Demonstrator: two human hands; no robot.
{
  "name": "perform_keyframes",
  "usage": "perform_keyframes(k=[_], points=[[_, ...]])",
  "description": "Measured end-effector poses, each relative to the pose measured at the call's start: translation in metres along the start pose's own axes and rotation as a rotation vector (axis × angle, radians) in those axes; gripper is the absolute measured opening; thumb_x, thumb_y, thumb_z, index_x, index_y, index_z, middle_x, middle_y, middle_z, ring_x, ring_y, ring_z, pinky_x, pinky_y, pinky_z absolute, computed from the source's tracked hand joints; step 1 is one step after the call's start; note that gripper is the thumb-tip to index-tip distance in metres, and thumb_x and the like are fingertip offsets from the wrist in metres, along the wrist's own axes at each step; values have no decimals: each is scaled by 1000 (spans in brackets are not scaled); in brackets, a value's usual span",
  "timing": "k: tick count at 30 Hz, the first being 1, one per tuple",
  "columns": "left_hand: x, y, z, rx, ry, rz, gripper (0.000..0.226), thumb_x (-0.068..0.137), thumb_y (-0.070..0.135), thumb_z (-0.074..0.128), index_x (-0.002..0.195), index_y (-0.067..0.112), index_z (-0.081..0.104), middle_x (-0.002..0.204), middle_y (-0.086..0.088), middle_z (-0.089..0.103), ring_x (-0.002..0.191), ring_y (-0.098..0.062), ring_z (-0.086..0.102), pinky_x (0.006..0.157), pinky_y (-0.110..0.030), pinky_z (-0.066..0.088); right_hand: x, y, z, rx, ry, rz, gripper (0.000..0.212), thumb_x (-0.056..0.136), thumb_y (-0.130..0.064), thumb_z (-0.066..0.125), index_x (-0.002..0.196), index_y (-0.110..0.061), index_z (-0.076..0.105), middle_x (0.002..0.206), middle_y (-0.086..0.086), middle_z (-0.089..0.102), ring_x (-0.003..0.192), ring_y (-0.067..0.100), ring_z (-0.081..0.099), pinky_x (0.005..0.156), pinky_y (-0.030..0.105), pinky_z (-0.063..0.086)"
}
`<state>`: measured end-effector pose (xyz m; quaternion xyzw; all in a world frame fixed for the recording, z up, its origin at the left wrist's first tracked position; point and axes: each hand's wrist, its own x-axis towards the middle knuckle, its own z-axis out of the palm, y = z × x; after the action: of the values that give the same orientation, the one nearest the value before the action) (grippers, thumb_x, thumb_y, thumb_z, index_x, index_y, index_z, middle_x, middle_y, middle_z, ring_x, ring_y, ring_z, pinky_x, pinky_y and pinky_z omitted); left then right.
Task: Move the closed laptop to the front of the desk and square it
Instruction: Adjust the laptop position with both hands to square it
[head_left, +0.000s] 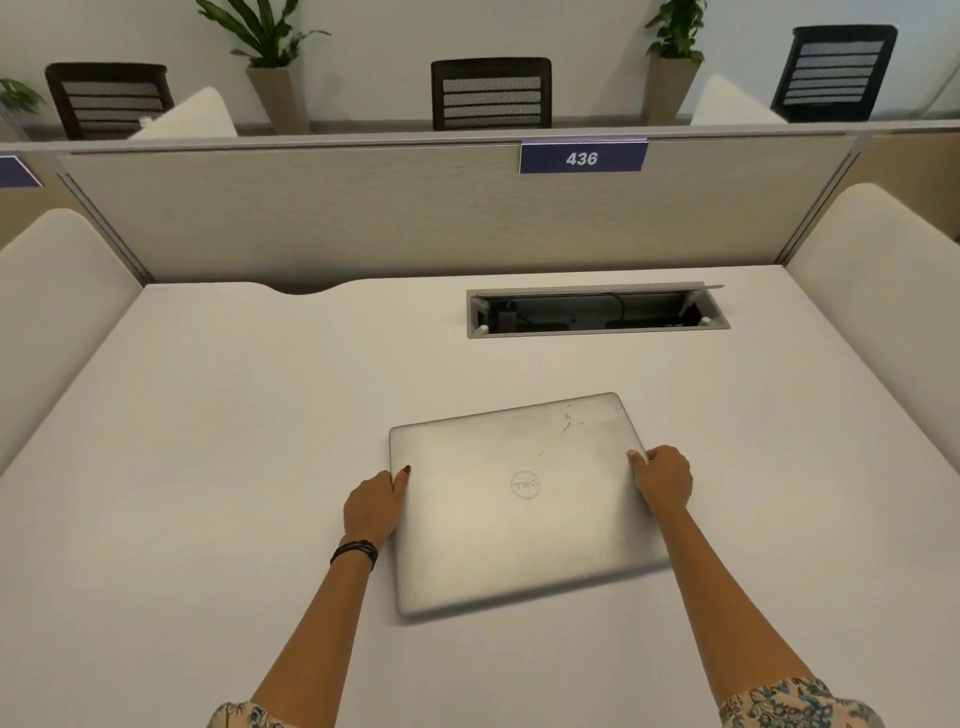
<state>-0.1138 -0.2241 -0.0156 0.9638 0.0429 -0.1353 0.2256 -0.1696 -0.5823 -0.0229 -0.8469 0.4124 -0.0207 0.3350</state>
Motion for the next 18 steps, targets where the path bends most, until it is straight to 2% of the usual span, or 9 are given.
perform_keyframes(k=[5, 8, 11, 13, 15, 18], points=[[0, -1, 2, -7, 25, 5, 52, 99, 43, 33, 54, 17, 29, 54, 2, 40, 63, -23, 47, 60, -30, 37, 5, 3, 1, -35, 6, 1, 32, 88, -30, 58, 69, -8, 45, 76, 12, 49, 71, 25, 46, 64, 31, 33], [-1, 1, 0, 24, 16, -12, 51, 99, 43, 31, 55, 16, 30, 57, 1, 45, 65, -24, 50, 64, -33, 44, 6, 4, 2, -55, 4, -3, 40, 88, -31, 57, 59, -13, 38, 77, 12, 47, 72, 25, 45, 65, 32, 32], [-3, 7, -2, 98, -20, -29, 44, 99, 43, 30, 71, 10, 41, 83, -10, 62, 82, -31, 61, 68, -32, 44, 4, 2, 0, -73, -22, 10, 33, 89, -34, 55, 70, -9, 44, 81, 13, 49, 76, 28, 49, 66, 32, 34], [-4, 10, -2, 114, -59, -38, 40, 98, 44, 32, 84, 8, 42, 94, -13, 63, 93, -32, 63, 68, -29, 40, 4, 3, 0, -82, -47, 15, 33, 90, -36, 53, 76, -7, 45, 83, 16, 52, 77, 27, 49, 67, 32, 35], [-4, 9, -2, 82, -103, -69, 42, 97, 47, 34, 88, 7, 42, 89, -10, 58, 88, -31, 63, 68, -29, 41, 5, 2, 0, -96, -57, 10, 35, 91, -39, 51, 77, -7, 46, 92, 24, 61, 80, 31, 55, 67, 33, 37], [-1, 5, -2, -27, -153, -144, 48, 93, 52, 38, 88, 5, 47, 79, -7, 57, 73, -28, 58, 66, -29, 44, 5, 0, 0, -118, -65, 19, 45, 92, -41, 49, 87, 2, 58, 104, 25, 64, 98, 40, 61, 74, 38, 46]])
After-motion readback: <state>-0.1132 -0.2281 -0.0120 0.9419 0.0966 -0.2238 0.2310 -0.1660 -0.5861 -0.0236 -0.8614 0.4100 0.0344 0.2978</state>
